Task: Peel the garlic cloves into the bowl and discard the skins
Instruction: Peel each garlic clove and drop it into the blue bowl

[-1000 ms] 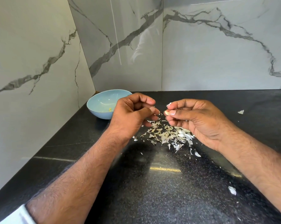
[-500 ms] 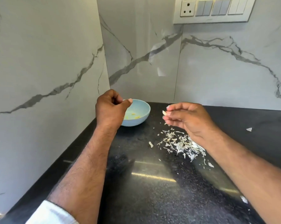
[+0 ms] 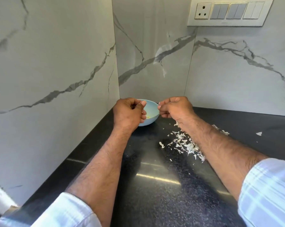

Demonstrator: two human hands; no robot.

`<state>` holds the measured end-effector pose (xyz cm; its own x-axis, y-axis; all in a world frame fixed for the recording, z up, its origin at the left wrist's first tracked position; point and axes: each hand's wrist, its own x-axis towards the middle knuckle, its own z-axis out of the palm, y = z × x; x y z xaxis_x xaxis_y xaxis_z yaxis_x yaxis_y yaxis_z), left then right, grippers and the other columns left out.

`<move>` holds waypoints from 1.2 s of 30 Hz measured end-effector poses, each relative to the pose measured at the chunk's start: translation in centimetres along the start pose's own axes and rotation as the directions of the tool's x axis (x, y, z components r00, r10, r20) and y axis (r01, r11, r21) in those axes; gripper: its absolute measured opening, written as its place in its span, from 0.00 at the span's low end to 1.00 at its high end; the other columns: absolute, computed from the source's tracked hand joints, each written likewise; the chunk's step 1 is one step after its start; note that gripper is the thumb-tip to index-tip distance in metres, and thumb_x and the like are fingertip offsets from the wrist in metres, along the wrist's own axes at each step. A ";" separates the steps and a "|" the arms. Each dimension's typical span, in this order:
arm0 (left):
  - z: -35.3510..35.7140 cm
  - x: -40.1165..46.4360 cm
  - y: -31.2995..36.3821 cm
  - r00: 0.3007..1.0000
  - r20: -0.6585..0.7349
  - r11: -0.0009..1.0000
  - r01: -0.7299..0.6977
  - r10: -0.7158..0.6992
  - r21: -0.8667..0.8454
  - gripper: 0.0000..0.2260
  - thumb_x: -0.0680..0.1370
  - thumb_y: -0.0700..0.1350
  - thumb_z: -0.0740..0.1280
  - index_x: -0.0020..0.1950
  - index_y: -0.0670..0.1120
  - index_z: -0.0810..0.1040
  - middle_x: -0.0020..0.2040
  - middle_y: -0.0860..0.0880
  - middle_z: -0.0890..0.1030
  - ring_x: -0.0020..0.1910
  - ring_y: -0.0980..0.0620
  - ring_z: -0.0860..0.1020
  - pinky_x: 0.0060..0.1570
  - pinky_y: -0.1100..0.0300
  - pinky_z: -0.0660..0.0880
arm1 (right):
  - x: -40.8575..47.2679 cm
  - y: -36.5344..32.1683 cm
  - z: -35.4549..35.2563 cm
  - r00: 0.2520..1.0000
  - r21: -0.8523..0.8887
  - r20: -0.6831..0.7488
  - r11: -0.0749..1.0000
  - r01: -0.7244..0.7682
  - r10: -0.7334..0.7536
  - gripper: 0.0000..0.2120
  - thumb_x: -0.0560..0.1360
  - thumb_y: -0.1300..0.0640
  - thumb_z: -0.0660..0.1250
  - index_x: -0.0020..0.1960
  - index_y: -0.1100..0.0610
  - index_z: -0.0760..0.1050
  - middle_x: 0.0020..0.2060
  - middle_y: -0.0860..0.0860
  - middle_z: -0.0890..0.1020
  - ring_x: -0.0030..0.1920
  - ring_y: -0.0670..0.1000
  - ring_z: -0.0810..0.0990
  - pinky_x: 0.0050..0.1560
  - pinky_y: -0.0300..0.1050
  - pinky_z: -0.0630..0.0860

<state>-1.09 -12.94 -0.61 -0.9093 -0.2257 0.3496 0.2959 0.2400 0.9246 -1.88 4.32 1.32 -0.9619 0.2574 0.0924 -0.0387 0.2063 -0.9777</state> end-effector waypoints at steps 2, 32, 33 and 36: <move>1.0 -0.8 0.1 0.999 -0.001 0.989 -0.053 0.054 0.136 0.19 0.84 0.52 0.71 0.34 0.45 0.79 0.28 0.53 0.78 0.27 0.58 0.75 0.34 0.64 0.77 | -1.1 0.5 -1.4 0.998 0.032 0.028 0.998 -0.060 0.059 0.12 0.78 0.54 0.75 0.46 0.64 0.85 0.38 0.58 0.88 0.36 0.52 0.85 0.38 0.44 0.83; 12.6 -6.5 1.6 0.870 0.388 0.929 -0.361 0.303 0.085 0.41 0.76 0.50 0.79 0.82 0.58 0.59 0.74 0.55 0.72 0.57 0.59 0.80 0.47 0.62 0.83 | -3.4 7.1 -24.2 0.973 -0.745 0.175 0.626 0.231 -0.150 0.19 0.75 0.65 0.76 0.46 0.40 0.83 0.48 0.40 0.83 0.49 0.42 0.82 0.49 0.39 0.78; 12.5 -6.5 1.6 0.863 0.401 0.923 -0.374 0.308 0.095 0.40 0.76 0.50 0.79 0.82 0.57 0.60 0.73 0.56 0.72 0.57 0.59 0.80 0.47 0.62 0.82 | -3.2 7.2 -24.4 0.973 -0.782 0.194 0.578 0.232 -0.128 0.17 0.75 0.64 0.76 0.45 0.40 0.84 0.46 0.39 0.84 0.48 0.42 0.83 0.51 0.40 0.79; 12.4 -6.5 1.5 0.857 0.406 0.917 -0.387 0.319 0.096 0.38 0.76 0.50 0.79 0.81 0.57 0.62 0.72 0.57 0.73 0.56 0.60 0.81 0.47 0.61 0.82 | -3.3 7.7 -24.3 0.975 -0.824 0.206 0.522 0.219 -0.084 0.11 0.74 0.62 0.78 0.45 0.44 0.87 0.43 0.40 0.84 0.44 0.43 0.84 0.53 0.44 0.82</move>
<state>1.63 0.60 -3.39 -0.8031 0.2662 0.5331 0.5953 0.3978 0.6981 7.57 28.04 -1.89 -0.9903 0.0388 0.1332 -0.0081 0.9421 -0.3352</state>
